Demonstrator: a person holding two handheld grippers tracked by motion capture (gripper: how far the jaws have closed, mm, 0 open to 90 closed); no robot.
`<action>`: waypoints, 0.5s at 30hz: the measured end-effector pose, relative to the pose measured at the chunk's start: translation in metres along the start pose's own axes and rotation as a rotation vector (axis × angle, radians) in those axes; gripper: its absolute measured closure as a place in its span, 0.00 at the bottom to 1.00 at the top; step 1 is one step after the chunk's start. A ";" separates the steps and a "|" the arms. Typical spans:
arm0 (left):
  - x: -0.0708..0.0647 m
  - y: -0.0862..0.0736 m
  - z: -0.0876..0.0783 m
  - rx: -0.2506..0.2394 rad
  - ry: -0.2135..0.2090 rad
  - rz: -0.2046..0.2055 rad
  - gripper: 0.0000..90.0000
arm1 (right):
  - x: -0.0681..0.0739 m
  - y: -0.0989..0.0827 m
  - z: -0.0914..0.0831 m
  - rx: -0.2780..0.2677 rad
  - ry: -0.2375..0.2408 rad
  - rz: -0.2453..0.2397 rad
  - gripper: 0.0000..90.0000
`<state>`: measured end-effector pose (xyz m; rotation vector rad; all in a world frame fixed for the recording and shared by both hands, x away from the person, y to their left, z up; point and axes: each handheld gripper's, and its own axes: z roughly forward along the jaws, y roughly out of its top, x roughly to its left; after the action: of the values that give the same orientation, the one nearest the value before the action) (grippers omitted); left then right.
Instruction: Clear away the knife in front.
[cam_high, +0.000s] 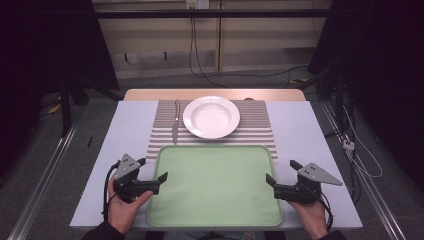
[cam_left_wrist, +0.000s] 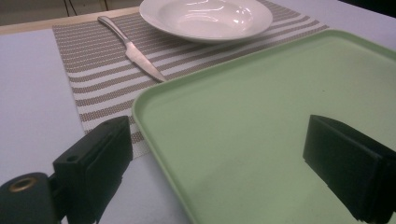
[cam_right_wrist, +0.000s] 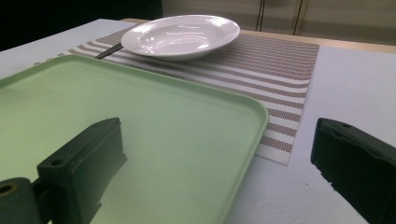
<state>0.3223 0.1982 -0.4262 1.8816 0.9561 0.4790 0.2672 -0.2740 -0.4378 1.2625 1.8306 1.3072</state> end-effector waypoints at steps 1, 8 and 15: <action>0.000 0.000 0.000 0.005 0.002 0.001 0.09 | 0.000 0.000 0.000 0.000 0.004 0.001 0.02; 0.002 0.003 0.004 0.022 -0.010 -0.020 0.08 | -0.001 0.000 0.001 0.002 0.015 0.003 0.02; 0.010 0.012 0.014 0.047 -0.005 -0.011 0.08 | -0.002 -0.001 0.001 0.004 0.017 0.010 0.02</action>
<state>0.3424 0.1950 -0.4235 1.9182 0.9819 0.4482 0.2685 -0.2756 -0.4389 1.2681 1.8418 1.3235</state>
